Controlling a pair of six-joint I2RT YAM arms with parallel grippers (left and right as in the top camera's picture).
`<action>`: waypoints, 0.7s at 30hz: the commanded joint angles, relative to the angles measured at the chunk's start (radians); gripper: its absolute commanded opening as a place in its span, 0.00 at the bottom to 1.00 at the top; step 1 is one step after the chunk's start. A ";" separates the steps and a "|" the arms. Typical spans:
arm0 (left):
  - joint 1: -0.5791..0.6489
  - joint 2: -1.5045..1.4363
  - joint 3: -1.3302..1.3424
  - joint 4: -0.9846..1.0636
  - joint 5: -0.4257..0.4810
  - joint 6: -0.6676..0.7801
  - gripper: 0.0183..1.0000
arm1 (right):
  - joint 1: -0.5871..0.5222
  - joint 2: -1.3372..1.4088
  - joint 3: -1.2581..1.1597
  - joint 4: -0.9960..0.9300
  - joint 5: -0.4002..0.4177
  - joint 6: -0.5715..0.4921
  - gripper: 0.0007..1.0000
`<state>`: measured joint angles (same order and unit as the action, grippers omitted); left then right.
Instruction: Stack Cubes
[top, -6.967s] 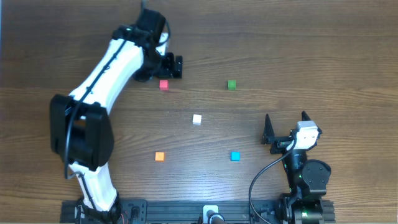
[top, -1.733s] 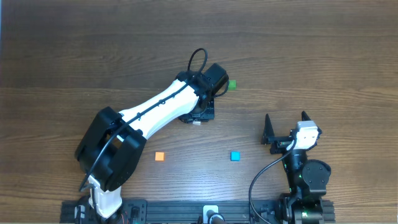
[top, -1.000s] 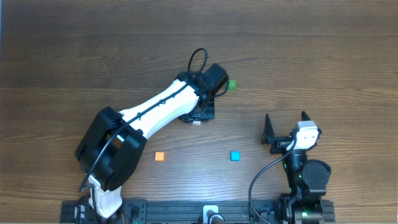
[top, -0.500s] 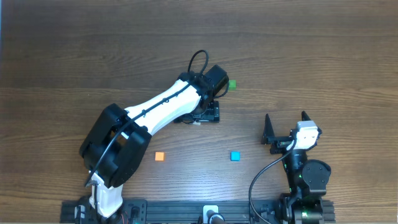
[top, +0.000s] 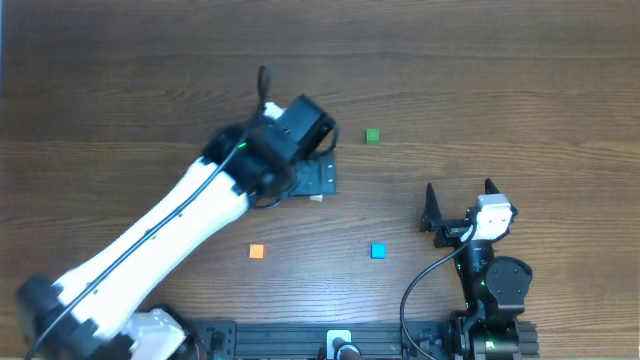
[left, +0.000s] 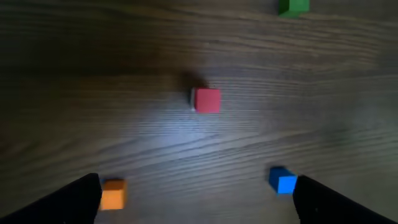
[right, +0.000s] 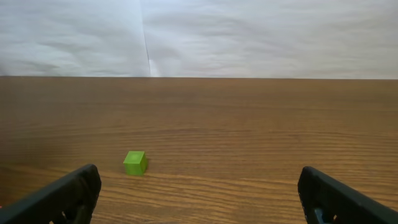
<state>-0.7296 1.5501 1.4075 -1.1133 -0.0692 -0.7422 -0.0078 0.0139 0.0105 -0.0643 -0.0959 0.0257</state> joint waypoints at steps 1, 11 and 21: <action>0.005 -0.131 -0.171 -0.014 -0.048 -0.009 1.00 | -0.006 -0.007 -0.005 -0.003 -0.008 0.003 0.99; 0.005 -0.299 -0.662 0.300 -0.001 -0.051 1.00 | -0.006 -0.007 -0.005 -0.003 -0.008 0.002 0.99; 0.005 -0.322 -0.817 0.401 0.023 -0.047 0.92 | -0.006 -0.007 -0.005 -0.003 -0.008 0.002 0.99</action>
<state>-0.7296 1.2461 0.5987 -0.7170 -0.0551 -0.7834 -0.0078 0.0139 0.0105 -0.0643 -0.0959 0.0257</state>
